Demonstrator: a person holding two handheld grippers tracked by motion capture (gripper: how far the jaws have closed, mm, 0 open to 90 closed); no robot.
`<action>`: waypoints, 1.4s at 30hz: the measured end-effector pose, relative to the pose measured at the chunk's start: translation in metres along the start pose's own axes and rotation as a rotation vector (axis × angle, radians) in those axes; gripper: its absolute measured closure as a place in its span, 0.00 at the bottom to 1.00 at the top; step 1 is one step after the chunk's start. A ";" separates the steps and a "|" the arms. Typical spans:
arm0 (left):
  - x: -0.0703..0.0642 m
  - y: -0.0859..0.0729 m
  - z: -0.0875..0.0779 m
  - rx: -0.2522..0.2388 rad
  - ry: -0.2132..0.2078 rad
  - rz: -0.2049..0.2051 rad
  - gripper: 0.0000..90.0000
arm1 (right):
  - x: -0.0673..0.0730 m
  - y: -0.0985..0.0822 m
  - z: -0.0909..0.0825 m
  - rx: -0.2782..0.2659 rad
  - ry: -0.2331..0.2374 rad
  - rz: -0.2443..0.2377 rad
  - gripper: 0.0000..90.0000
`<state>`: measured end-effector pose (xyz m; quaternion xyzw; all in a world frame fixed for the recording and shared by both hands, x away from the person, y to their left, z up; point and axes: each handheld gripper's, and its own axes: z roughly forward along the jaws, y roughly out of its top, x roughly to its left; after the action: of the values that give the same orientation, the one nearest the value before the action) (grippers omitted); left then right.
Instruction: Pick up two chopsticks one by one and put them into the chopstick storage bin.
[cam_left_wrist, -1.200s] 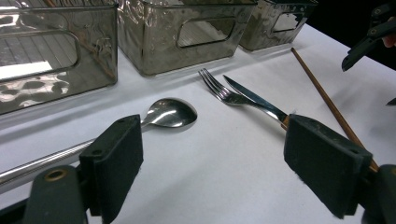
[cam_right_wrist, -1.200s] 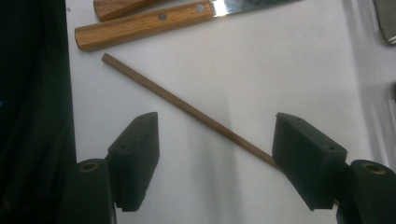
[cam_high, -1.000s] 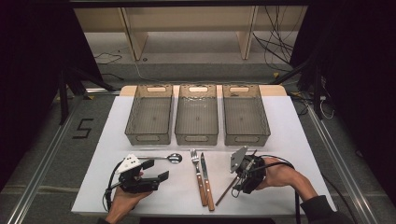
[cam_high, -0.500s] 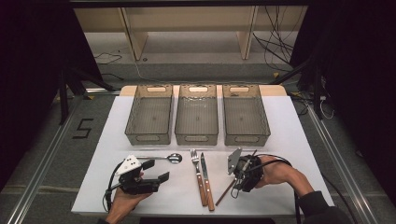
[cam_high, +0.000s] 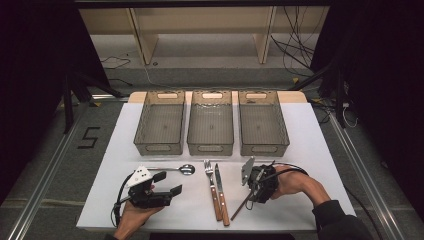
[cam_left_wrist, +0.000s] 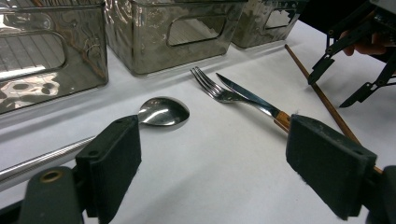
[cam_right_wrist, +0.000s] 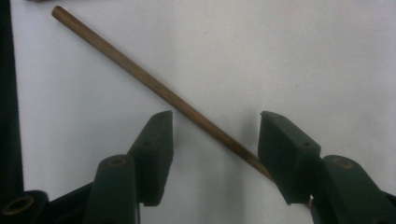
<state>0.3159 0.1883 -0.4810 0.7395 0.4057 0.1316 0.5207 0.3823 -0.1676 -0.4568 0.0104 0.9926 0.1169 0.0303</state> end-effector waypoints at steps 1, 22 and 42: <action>0.000 0.000 0.000 0.000 0.000 0.000 0.20 | 0.000 0.000 0.001 0.006 0.004 0.007 0.52; 0.001 0.000 0.000 0.003 0.001 -0.004 0.20 | 0.018 -0.005 -0.001 0.087 0.026 -0.077 0.79; 0.002 0.000 0.000 -0.001 0.001 -0.011 0.20 | 0.042 -0.021 -0.006 0.093 0.003 -0.148 0.95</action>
<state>0.3167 0.1900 -0.4816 0.7370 0.4100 0.1290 0.5216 0.3401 -0.1880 -0.4586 -0.0616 0.9951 0.0682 0.0367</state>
